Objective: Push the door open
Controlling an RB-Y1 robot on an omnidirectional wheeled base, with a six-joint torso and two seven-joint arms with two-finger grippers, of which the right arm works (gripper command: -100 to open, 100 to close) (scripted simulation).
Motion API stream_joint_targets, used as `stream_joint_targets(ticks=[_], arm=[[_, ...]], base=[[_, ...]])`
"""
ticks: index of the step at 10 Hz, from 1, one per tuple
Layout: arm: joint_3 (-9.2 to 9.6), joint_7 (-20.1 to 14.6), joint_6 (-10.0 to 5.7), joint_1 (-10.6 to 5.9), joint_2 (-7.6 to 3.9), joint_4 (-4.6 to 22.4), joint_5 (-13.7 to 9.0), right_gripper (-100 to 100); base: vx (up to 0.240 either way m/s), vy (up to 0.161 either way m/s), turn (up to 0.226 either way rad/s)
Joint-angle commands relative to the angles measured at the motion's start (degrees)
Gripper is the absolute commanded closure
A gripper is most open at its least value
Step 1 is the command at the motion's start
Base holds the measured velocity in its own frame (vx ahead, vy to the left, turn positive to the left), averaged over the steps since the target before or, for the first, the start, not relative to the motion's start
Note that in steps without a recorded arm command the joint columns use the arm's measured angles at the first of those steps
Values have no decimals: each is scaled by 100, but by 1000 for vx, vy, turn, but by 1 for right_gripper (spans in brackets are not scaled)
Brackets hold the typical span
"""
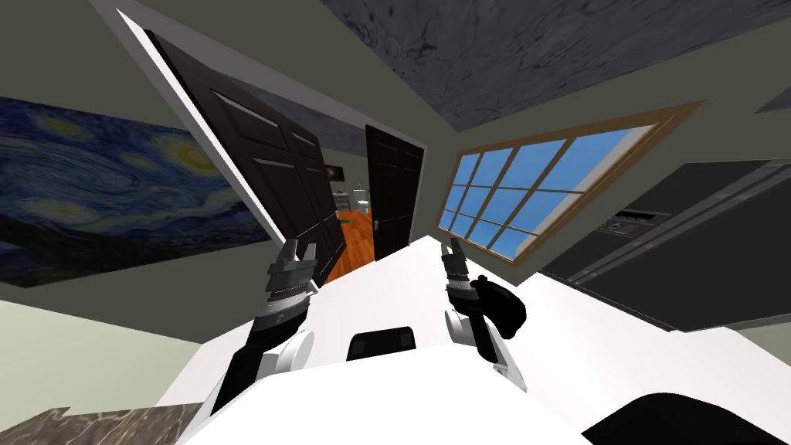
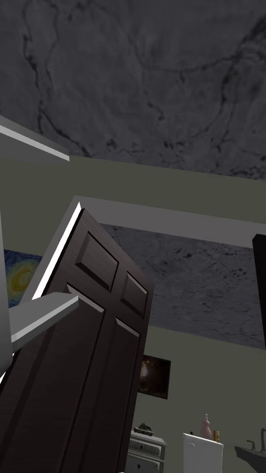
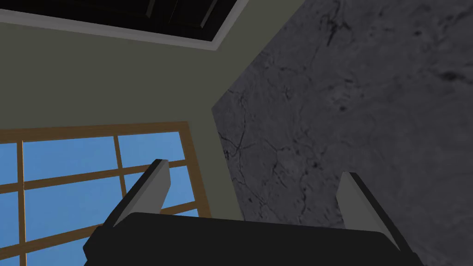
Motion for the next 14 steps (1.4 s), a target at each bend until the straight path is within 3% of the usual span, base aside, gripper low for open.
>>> stream_joint_targets(ticks=[1, 14], arm=[[-5, 1, -34, -70, -37, 172, -30, -100], [-48, 9, -356, -746, -279, 1825, -315, -100]], base=[[16, 103, 108], [88, -12, 98]])
